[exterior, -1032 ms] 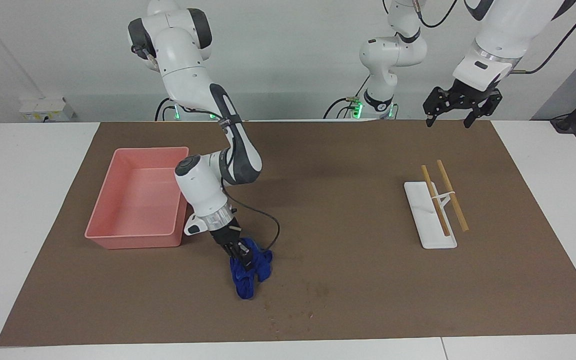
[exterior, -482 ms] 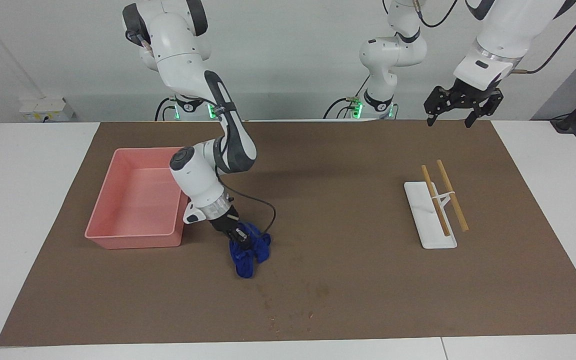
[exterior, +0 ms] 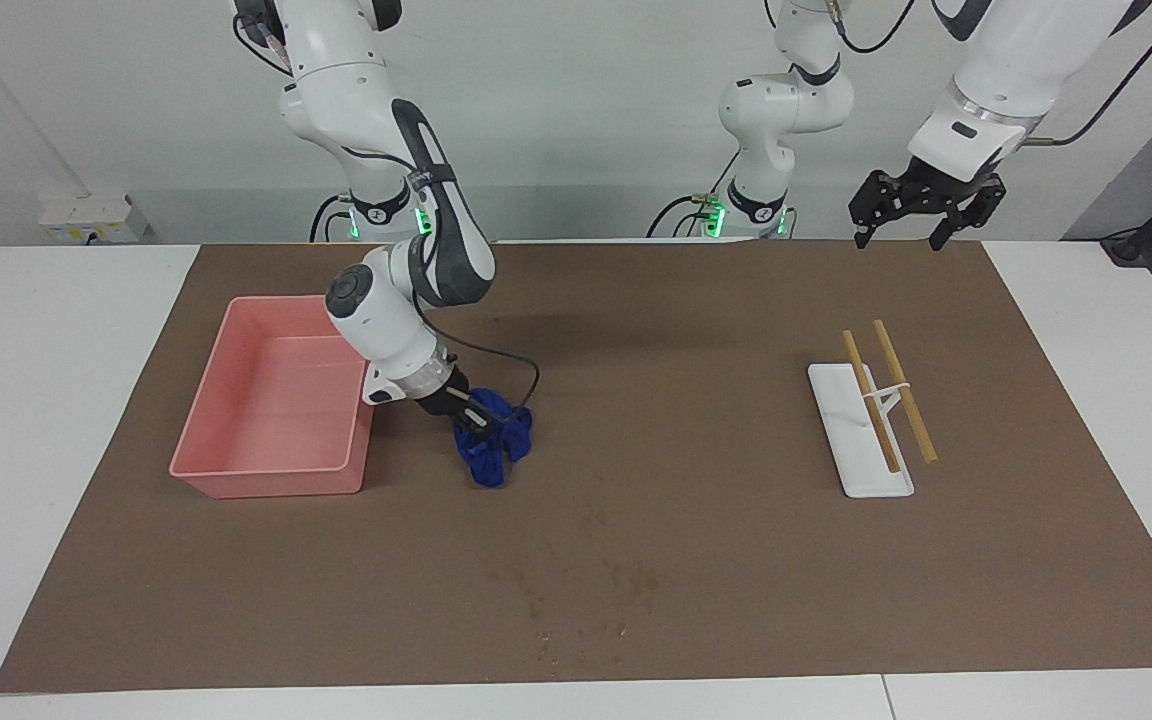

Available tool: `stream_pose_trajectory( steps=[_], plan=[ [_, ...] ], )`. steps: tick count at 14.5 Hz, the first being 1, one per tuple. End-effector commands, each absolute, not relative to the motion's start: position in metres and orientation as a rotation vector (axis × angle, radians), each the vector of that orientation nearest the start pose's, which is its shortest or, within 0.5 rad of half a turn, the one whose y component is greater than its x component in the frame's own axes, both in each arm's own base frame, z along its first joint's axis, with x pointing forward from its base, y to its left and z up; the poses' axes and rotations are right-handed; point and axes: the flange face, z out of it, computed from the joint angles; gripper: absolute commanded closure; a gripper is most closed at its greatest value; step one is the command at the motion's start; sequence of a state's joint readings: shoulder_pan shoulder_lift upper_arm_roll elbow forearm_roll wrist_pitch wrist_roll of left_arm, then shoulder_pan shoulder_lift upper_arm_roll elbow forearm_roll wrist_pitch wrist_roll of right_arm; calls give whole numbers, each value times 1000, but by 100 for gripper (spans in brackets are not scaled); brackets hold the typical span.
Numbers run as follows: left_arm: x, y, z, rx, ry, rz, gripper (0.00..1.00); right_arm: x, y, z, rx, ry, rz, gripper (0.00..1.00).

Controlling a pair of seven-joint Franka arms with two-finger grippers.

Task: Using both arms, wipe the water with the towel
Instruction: 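Carry the blue cloth with the right gripper over the pink bin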

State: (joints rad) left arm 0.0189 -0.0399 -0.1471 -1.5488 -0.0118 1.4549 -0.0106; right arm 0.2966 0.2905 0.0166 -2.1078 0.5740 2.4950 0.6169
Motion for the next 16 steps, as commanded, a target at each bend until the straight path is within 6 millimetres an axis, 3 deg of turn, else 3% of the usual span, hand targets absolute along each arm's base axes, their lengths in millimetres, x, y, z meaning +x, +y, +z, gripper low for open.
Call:
stream_pose_trajectory(
  steps=[1, 4, 6, 9, 13, 16],
  plan=[
    [517, -68, 647, -3126, 199, 94, 0, 501, 165, 276, -2612, 1028, 264, 100],
    [517, -68, 647, -3126, 197, 94, 0, 491, 154, 318, -2587, 1014, 395, 100],
    [517, -67, 647, -3126, 194, 97, 0, 497, 140, 357, -2638, 996, 396, 100],
    [518, -59, 647, -3128, 170, 95, 0, 502, 136, 419, -2750, 955, 346, 100],
    [519, -45, 647, -3131, 130, 95, 0, 529, 91, 490, -2875, 929, 210, 100],
    [519, -50, 647, -3130, 144, 95, 0, 541, 49, 508, -2937, 819, 119, 100]
  ],
)
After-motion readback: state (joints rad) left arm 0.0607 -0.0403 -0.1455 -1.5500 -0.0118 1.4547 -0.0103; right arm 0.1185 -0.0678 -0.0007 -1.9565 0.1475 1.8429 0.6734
